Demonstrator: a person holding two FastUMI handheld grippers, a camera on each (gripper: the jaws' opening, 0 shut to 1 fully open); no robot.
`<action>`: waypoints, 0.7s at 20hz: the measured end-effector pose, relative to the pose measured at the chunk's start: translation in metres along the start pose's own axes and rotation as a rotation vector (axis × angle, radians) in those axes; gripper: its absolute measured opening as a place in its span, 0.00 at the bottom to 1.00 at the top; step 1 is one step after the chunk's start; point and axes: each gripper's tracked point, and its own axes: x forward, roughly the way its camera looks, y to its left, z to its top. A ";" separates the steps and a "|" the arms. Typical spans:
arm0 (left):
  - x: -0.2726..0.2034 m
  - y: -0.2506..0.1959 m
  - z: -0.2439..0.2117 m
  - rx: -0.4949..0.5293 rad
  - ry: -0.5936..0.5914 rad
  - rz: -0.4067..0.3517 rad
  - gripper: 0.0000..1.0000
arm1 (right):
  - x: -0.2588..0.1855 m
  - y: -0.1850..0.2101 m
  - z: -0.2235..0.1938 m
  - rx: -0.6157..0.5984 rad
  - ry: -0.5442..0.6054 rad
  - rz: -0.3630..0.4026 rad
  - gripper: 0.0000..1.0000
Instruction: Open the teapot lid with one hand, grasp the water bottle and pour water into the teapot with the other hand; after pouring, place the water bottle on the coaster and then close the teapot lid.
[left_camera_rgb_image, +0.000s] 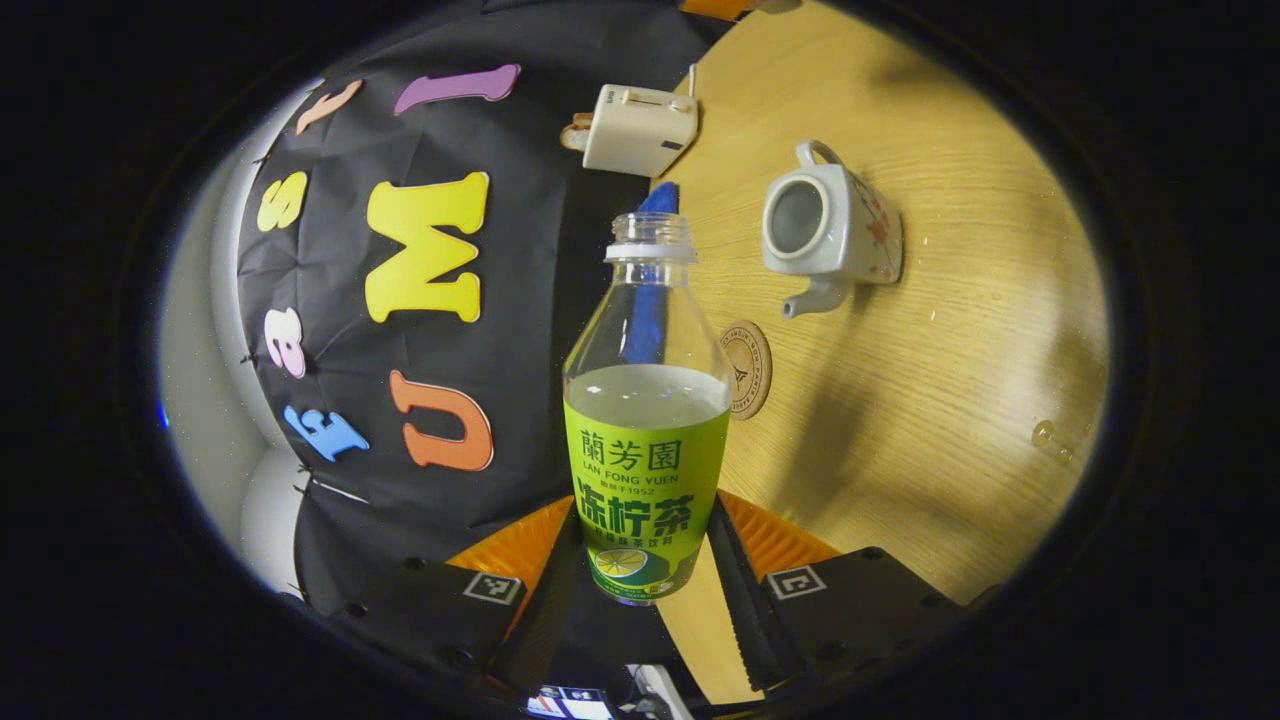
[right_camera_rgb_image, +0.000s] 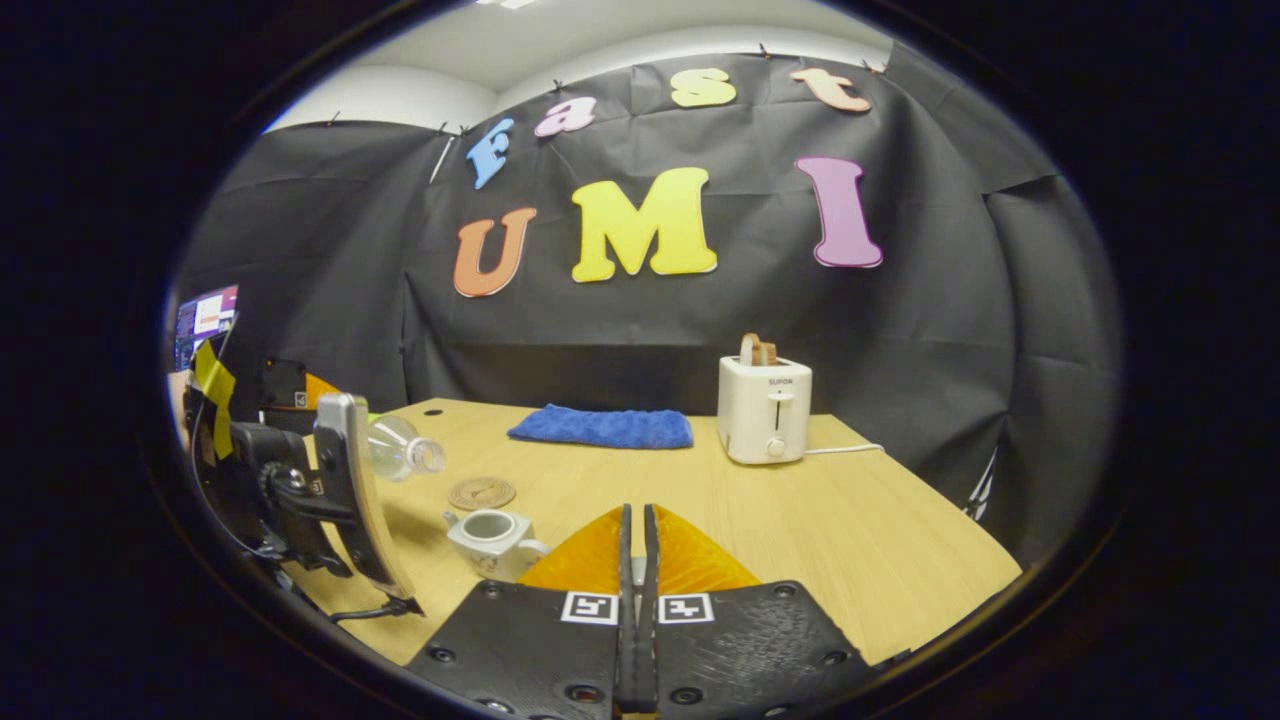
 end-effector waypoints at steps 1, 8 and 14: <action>0.001 -0.002 0.002 0.018 0.004 -0.009 0.74 | 0.000 -0.001 0.000 0.004 0.001 0.000 0.00; 0.006 -0.004 0.004 0.152 0.049 -0.034 0.74 | 0.002 -0.014 -0.010 0.022 0.012 -0.012 0.00; 0.009 0.006 0.009 0.259 0.061 -0.019 0.74 | 0.003 -0.020 -0.016 0.032 0.019 -0.016 0.00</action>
